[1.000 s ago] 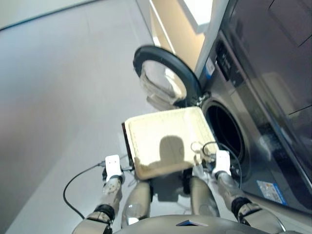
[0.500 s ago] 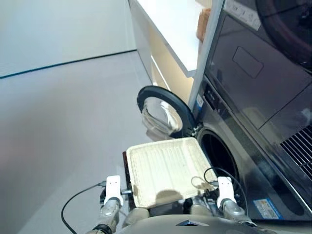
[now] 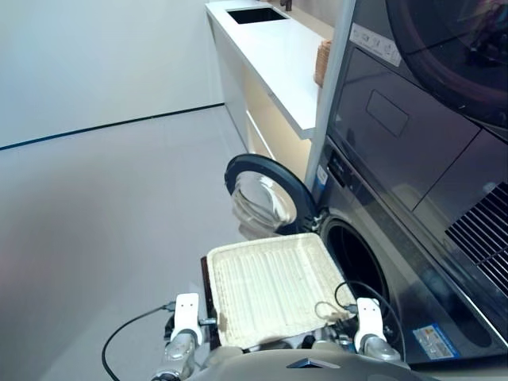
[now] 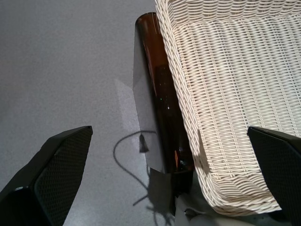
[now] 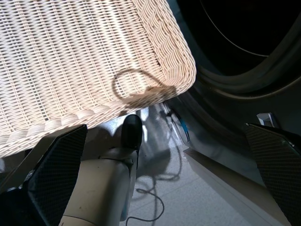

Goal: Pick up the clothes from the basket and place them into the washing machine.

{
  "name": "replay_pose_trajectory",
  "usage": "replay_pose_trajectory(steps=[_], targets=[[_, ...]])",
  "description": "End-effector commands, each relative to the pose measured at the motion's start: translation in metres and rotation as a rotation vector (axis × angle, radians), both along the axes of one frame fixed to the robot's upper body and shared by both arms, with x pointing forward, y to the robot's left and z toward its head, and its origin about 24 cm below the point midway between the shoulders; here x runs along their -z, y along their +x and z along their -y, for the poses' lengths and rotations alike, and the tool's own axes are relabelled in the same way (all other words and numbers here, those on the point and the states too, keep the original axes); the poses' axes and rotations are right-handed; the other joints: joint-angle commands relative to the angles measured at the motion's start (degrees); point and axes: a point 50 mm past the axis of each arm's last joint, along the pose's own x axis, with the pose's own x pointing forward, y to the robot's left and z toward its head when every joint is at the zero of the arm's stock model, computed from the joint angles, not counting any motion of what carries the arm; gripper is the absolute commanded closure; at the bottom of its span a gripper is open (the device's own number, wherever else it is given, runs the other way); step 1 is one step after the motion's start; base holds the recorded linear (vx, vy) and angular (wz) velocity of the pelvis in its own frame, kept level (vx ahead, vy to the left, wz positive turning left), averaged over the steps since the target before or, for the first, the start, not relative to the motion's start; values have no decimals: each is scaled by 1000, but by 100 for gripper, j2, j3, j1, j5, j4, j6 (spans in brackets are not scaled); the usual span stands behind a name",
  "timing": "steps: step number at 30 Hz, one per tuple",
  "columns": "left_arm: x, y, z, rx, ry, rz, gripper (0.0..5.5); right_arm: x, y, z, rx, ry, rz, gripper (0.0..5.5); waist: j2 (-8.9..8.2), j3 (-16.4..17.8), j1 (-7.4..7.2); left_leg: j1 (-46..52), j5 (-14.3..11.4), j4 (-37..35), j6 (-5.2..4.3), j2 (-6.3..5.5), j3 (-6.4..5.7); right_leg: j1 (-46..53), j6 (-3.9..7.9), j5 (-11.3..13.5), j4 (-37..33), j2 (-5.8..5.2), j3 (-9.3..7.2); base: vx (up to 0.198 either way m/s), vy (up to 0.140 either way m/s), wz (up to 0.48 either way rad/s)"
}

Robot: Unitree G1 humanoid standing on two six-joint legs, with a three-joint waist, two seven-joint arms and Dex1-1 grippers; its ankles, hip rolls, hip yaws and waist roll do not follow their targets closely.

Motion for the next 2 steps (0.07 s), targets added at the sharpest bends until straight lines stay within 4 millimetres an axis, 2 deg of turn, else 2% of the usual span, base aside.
replay_pose_trajectory(steps=[1, 2], targets=[[-7, 22, 3, 26, 0, 72, 0, -8, 28, -10, 16, 34, 96, 0, -131, 39, -55, -91, 343, -137, -145, -235, 311, 424, 315, 695, -782, 57, -114, 0, 0, 0], [-7, 22, 3, 21, -4, 73, 0, -7, 27, -10, 14, 35, 94, 0, -136, 32, -51, -87, 337, -133, -143, -235, 311, 437, 317, 694, -789, 56, -110, 0, 0, 0]])
